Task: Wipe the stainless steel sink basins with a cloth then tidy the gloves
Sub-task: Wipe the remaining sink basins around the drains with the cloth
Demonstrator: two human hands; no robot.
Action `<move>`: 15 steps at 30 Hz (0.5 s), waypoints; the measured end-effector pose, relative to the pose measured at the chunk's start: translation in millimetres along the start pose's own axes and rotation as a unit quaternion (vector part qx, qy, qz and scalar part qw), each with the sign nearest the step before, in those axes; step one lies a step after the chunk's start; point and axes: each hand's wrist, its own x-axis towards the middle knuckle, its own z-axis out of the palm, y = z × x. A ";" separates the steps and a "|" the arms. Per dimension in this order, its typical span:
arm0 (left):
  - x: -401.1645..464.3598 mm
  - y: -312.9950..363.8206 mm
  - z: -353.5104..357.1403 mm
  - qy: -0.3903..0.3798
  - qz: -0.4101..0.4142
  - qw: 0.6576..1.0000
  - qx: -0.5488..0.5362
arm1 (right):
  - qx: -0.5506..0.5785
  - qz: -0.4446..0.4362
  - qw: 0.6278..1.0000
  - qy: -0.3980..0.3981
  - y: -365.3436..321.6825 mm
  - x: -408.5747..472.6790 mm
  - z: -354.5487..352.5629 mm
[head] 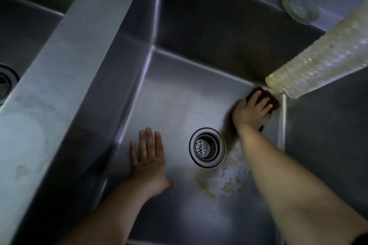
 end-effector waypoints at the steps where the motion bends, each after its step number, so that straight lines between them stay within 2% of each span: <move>1: -0.3 0.1 -0.3 -0.001 0.001 1.000 0.000 | -0.002 -0.020 1.000 0.011 -20.3 -13.5 6.3; 3: -1.0 0.7 -0.9 0.000 0.001 1.000 0.002 | -0.004 -0.082 0.996 0.019 -63.4 -39.7 16.5; 6: 0.2 1.4 -0.1 -0.003 0.000 1.000 0.005 | -0.015 -0.201 0.979 -0.015 -124.3 -78.4 30.3; 9: 1.3 1.4 1.6 -0.003 -0.006 1.000 0.013 | -0.008 -0.371 0.926 -0.066 -158.2 -122.0 39.7; 12: 0.1 3.8 1.2 -0.003 -0.015 1.000 0.018 | -0.015 -0.486 0.868 -0.099 -140.6 -132.2 35.7; 13: 0.3 4.0 1.0 -0.002 -0.019 1.000 0.020 | -0.020 -0.503 0.859 -0.095 -125.7 -126.1 33.0; 15: 0.5 4.0 -0.2 -0.006 -0.020 1.000 0.019 | -0.022 -0.498 0.864 -0.078 -89.4 -109.0 26.8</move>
